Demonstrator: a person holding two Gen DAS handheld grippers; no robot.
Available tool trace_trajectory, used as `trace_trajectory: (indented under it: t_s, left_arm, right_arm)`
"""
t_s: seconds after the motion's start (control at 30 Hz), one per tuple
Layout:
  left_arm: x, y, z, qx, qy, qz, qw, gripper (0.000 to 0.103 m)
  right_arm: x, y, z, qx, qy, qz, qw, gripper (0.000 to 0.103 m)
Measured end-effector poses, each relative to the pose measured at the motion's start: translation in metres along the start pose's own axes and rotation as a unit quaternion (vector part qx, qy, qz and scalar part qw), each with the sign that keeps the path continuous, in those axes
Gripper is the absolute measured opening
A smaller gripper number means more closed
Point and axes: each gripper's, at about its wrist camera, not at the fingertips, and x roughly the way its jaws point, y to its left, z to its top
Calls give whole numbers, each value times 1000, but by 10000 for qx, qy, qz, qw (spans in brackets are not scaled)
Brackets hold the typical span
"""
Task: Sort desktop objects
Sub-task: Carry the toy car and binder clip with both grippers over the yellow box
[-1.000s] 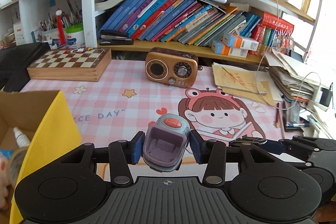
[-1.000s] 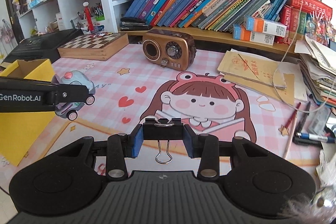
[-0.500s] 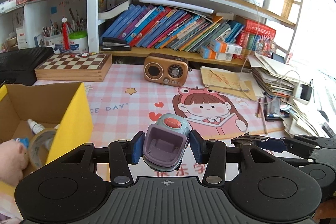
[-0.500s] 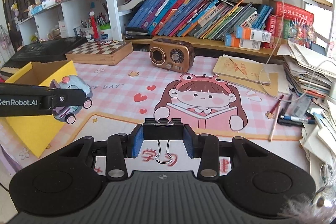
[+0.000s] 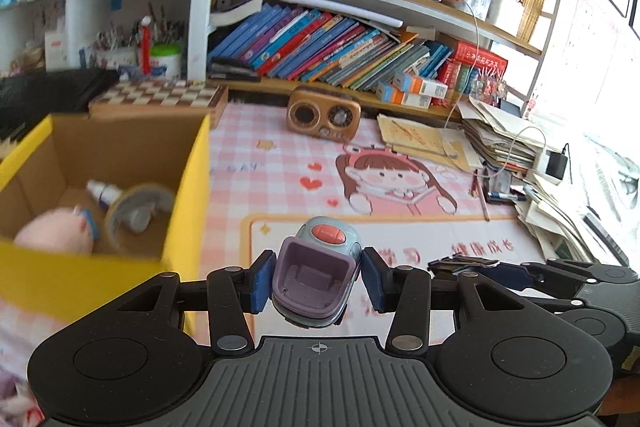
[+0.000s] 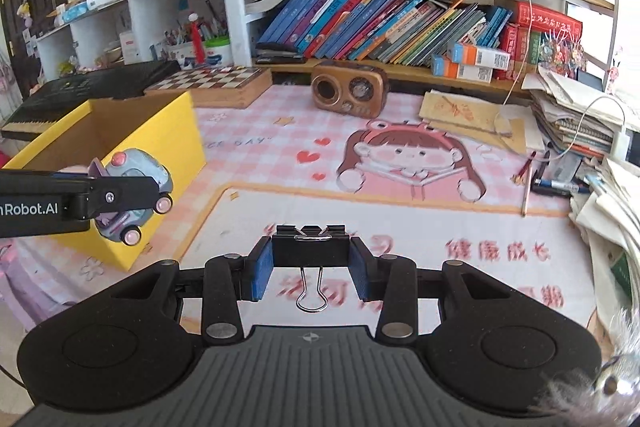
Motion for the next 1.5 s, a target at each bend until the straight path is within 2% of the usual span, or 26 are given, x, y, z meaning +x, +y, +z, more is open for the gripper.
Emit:
trace_trajectory:
  t_s: [0.17,0.67,1.17,1.5]
  left_arm:
    - [-27,17,-20,-39,40,-10,10000,45]
    - [-93,79,-63,-277,75,351,9990,45]
    - [-130,125,-75,-621,-135,672,9957,45]
    - [-134,144,-66,-784,-284,843,9929,45]
  right_arm:
    - [-13,31,-15,9,74,73,9999,37]
    - [-40,106,-46,-7,158,334,9993,37]
    - [-45,164,-46,-495,174,740,9959,38]
    - [-40,189,-33,-897,123,1021,9906,37]
